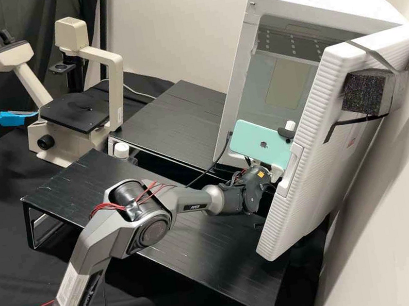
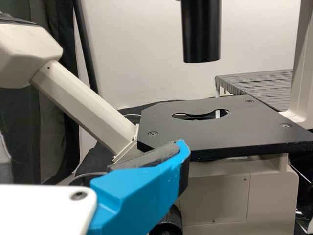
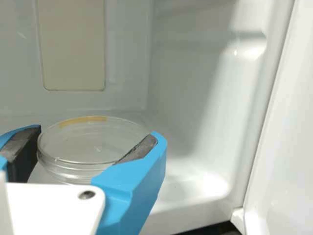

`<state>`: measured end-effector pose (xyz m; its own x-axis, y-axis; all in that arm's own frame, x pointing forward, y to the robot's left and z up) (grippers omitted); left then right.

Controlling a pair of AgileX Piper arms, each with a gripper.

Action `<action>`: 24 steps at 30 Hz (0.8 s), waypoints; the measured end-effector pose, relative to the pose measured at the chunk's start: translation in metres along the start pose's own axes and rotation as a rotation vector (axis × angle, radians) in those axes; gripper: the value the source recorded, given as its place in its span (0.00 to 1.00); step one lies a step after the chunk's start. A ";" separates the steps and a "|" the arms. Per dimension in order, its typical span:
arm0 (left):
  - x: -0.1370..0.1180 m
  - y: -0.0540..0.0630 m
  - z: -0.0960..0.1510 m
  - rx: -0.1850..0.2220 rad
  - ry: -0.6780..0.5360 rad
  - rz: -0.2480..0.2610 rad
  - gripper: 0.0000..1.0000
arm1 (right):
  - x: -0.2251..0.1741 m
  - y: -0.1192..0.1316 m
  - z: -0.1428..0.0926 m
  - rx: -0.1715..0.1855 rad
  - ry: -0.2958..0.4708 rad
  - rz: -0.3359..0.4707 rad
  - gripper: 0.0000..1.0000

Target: Take the petri dish out of the incubator

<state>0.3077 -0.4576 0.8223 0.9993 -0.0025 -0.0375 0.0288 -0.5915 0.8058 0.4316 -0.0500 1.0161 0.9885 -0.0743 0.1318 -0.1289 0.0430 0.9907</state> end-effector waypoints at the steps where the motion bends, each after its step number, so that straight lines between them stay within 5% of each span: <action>1: 0.000 0.000 0.000 0.000 0.000 0.000 1.00 | -0.001 0.000 -0.001 0.003 0.007 0.001 0.00; 12: 0.000 0.000 0.000 0.000 0.000 0.000 1.00 | -0.065 -0.022 0.001 0.049 0.016 0.016 0.00; 17: 0.000 0.000 0.000 0.000 0.000 0.000 1.00 | -0.109 -0.039 0.002 0.046 0.097 0.041 0.00; 24: 0.000 0.000 0.000 0.000 0.000 0.000 1.00 | -0.163 -0.062 0.004 0.094 0.142 0.044 0.00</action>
<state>0.3077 -0.4576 0.8223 0.9993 -0.0025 -0.0375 0.0288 -0.5915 0.8058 0.2779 -0.0447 0.9333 0.9821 0.0676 0.1758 -0.1726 -0.0510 0.9837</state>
